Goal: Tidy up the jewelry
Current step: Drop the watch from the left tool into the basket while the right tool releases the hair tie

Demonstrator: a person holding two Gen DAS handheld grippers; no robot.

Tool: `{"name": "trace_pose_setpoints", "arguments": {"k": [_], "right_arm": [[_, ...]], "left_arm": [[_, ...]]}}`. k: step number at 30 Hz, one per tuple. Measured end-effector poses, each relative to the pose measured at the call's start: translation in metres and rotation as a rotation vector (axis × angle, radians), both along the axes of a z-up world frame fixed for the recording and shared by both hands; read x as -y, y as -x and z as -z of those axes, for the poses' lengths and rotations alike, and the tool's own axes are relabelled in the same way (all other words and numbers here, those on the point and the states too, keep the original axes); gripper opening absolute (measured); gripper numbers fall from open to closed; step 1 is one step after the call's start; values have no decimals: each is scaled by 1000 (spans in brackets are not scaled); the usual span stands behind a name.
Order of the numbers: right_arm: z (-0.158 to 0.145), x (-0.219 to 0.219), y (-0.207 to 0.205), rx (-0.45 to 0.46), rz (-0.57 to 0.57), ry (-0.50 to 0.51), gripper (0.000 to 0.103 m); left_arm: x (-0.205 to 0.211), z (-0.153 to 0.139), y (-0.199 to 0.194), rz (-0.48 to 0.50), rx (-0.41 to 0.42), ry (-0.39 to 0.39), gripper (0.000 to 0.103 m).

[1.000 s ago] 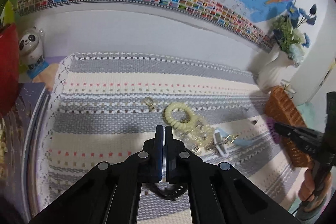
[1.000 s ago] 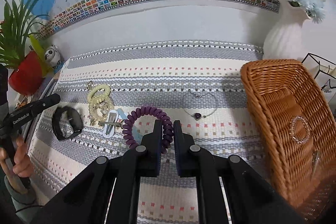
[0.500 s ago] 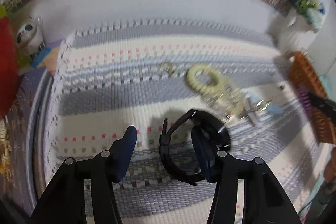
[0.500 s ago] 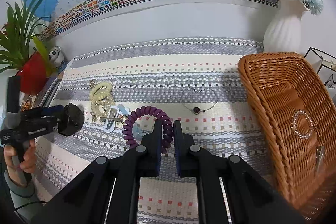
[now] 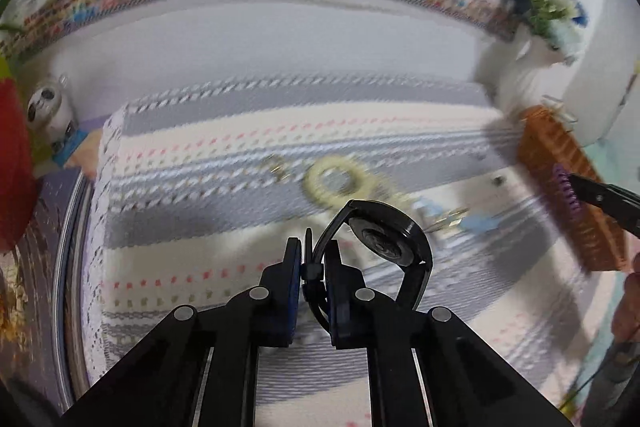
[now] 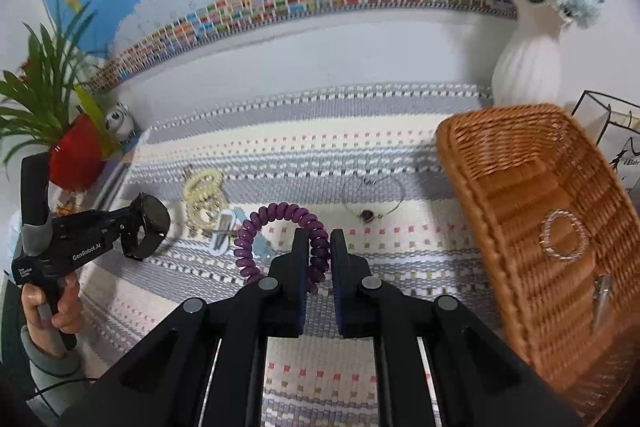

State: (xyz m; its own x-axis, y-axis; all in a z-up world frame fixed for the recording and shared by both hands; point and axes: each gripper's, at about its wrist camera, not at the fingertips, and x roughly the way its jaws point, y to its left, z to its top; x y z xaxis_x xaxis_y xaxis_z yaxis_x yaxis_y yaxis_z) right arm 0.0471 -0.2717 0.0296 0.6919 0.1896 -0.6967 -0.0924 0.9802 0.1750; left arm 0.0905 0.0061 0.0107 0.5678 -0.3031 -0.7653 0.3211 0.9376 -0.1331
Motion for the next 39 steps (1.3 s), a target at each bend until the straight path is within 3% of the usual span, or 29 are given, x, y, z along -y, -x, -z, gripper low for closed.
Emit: {"name": "trace_pose_setpoints", "arguments": {"k": [6,12,17,21,27,39], "right_arm": [[-28,36,22,45,53,-25,12],[-50,111,49,66,210,19,12],[-35,174,61,14,344,20,12],[-19,201,59,-50,374,22,12],[6,206,50,-135,333,54,12],[41,206,32,-223,296,112,13]], "left_arm": [[50,-38,7,96,57,33,11],[133,-69,-1,226,66,35,11],[216,-80,-9,331,51,57,11],[280,-77,-16,408,10,57,11],[353,-58,-38,439,-36,16,11],[406,-6,-66,439,-103,-142,11]]}}
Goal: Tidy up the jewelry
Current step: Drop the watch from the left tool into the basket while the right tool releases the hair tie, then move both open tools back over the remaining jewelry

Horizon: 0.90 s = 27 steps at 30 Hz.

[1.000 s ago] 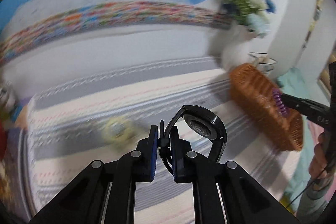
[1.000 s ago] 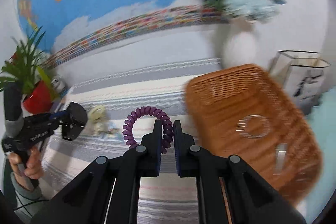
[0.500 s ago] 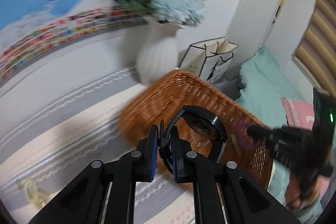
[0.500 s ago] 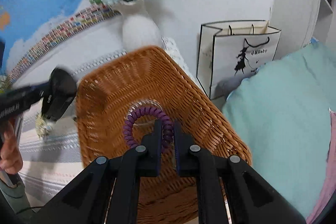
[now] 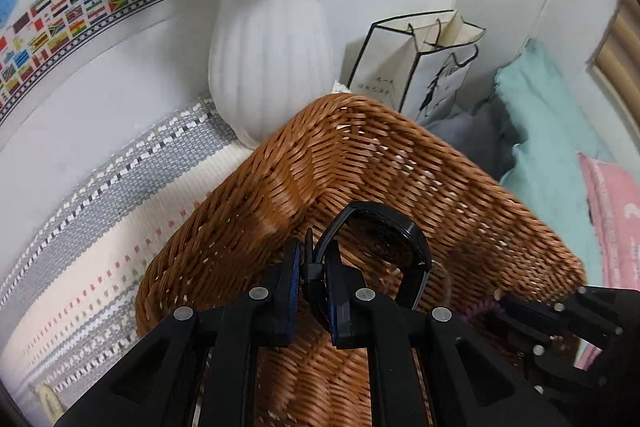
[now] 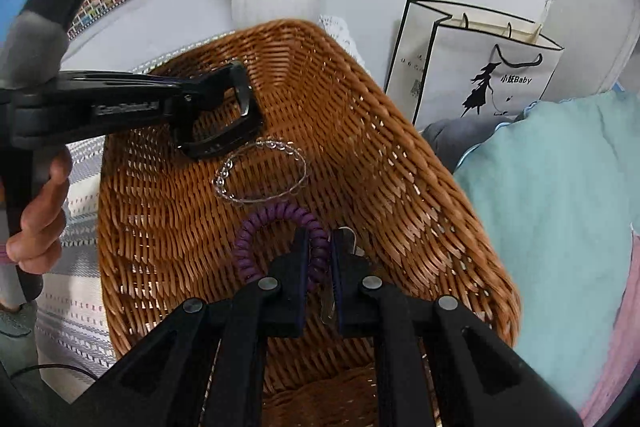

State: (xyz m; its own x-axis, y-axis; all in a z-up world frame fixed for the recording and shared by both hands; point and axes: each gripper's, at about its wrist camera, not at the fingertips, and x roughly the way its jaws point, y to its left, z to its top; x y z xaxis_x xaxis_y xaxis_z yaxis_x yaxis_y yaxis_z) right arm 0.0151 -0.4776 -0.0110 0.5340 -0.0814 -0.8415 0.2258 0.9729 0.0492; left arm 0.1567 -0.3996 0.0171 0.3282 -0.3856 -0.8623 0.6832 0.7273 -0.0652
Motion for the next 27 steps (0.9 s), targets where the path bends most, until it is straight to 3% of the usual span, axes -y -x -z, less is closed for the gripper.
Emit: {"name": "trace_pose_setpoints", "arguments": {"k": [6,10,14,19,27], "right_arm": [[0,5,2,0,2,-35,15],[-6,9,5,27,-4,-74,31],[-21,3,14,75,-2,-60,31],[-39,-8,28,130,-7,-58,31],[-73,-47,40,224,-58,-38,31]], "left_arm": [[-8,-3,-9,-13,5,34,19],[-26,-24,-2,15,12,128,43],[-50,-50,13,38,45,212,44],[-90,-75,31,15,103,231,44],[-214,-107,57,-123,174,286,45]]}}
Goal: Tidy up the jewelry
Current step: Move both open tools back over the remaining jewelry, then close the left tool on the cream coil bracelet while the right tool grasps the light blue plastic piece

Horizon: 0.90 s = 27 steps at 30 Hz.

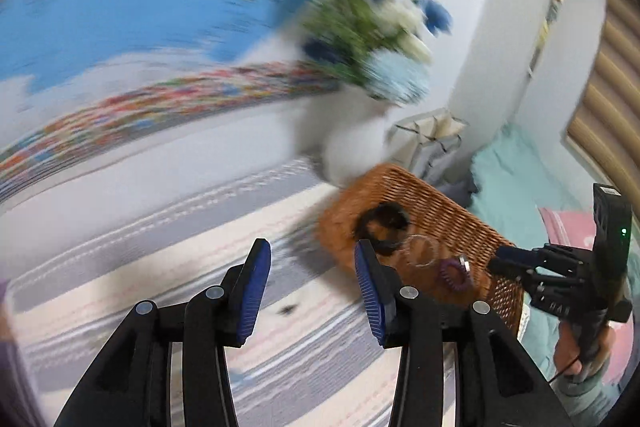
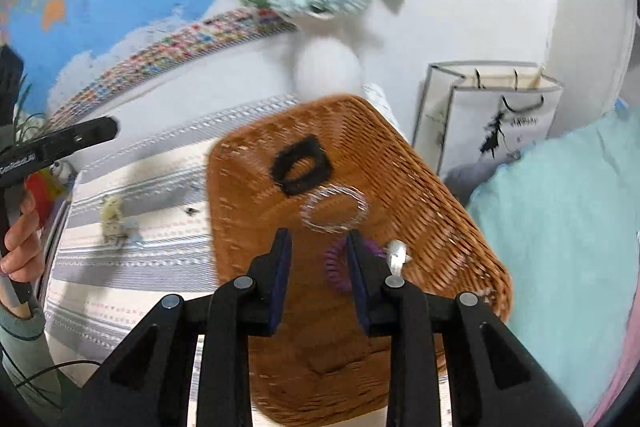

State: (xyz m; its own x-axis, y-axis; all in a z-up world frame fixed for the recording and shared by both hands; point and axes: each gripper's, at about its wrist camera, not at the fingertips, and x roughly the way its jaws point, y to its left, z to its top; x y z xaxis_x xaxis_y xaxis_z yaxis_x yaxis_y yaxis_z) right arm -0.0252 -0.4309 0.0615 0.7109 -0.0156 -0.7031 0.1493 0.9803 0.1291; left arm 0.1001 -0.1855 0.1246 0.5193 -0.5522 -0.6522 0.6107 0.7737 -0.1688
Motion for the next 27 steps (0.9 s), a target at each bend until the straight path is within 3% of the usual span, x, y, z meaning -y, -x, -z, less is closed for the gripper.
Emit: {"name": "trace_pose_setpoints", "arguments": {"k": [6,14,20,27], "right_arm": [[-16,-56,-6,38,-100,12,31],[-9,-133,-36,0,-231,12,31],[10,-173,-60,-48,-287,9,31],[42,-192,-93,-122,-325,7,31]], "left_arm": [[-98,-5,8,-162,1,38,45],[-192,45,-1,-345,-115,40,45],[-216,89,-28,-403,-233,100,45],[-193,129,-56,-386,-314,78,45]]}}
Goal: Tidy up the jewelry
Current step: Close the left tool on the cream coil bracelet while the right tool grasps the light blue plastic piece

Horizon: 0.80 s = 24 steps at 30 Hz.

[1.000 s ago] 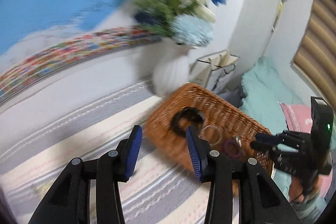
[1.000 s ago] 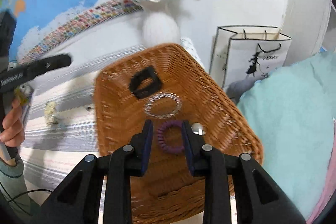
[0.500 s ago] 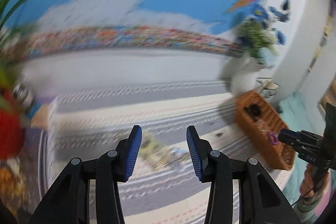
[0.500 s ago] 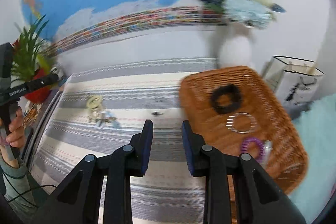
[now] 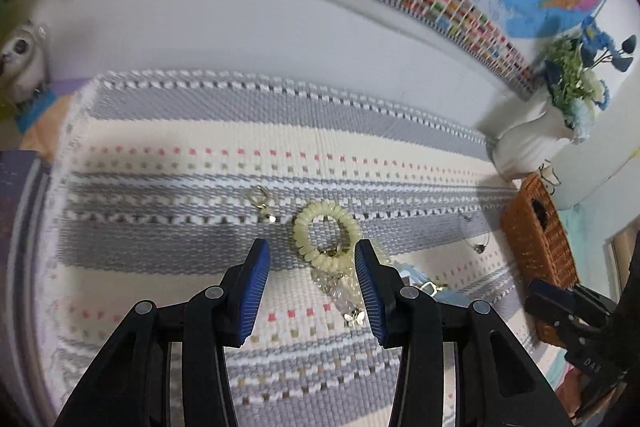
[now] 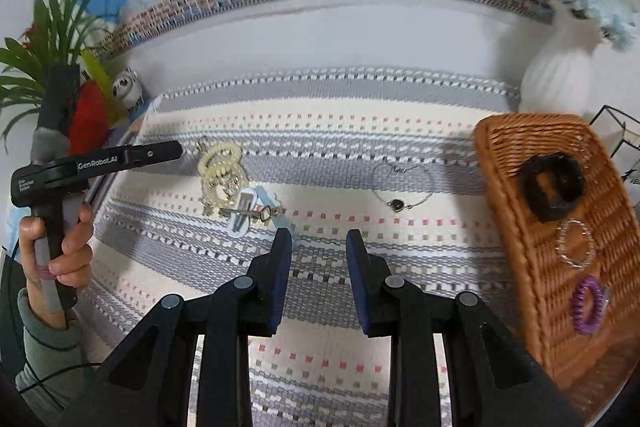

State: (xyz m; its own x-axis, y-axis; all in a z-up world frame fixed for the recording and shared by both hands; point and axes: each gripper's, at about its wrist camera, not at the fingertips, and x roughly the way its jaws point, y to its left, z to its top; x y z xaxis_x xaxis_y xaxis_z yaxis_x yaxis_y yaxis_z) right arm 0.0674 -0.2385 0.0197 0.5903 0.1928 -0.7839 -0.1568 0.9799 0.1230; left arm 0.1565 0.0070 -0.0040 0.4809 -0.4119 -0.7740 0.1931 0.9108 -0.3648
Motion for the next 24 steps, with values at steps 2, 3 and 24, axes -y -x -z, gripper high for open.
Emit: {"name": "trace_pose_setpoints", "arguments": {"k": [2,3,24], "right_arm": [[7,-2,-5,-11,-11,4,31],[11,-3,-9,-16,-19,9,31],[54,-30,-39,-57,-193,33,31]], "left_arm": [[5,8,-5,8,-12,-3,45],[7,11,-7,3,-15,-7,45],[24,30,-23,44,-13,-48,39]]}}
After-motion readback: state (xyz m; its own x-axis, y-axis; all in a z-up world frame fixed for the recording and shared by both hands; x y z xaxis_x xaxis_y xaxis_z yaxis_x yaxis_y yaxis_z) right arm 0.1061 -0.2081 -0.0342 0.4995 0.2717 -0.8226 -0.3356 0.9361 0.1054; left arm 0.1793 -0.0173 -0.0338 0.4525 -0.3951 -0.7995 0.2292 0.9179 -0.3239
